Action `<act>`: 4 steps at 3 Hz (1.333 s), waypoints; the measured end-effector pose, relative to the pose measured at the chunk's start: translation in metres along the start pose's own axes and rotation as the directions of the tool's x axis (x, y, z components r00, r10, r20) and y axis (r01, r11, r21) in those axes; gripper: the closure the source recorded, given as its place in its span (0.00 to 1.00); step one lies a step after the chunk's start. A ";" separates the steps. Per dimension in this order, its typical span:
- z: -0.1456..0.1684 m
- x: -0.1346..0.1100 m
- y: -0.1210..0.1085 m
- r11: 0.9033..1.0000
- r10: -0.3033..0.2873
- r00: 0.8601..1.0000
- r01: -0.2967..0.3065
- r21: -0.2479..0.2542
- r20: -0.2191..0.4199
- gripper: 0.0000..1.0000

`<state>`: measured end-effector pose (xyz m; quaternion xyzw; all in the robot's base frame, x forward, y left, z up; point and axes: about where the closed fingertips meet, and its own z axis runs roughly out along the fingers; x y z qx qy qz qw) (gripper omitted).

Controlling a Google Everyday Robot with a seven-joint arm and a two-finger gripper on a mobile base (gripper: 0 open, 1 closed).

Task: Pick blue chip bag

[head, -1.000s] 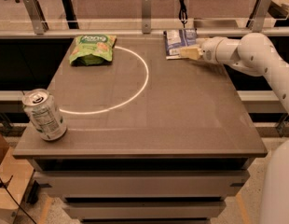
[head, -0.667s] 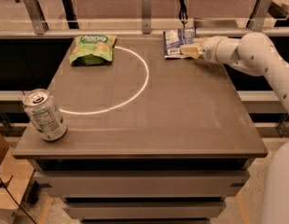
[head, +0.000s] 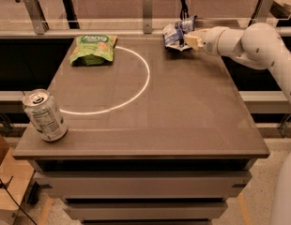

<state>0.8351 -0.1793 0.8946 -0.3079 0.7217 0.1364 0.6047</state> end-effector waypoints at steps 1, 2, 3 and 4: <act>-0.011 -0.036 0.010 0.999 -0.033 0.999 0.034 -0.033 0.039 1.00; -0.031 -0.086 0.019 0.992 -0.115 0.989 0.120 -0.045 0.093 1.00; -0.056 -0.146 0.026 0.974 -0.215 0.965 0.224 -0.043 0.152 1.00; -0.058 -0.149 0.026 0.973 -0.220 0.963 0.229 -0.042 0.156 1.00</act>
Offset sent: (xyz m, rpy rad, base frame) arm -0.0547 0.0267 0.1563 -0.0843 -0.2390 0.1395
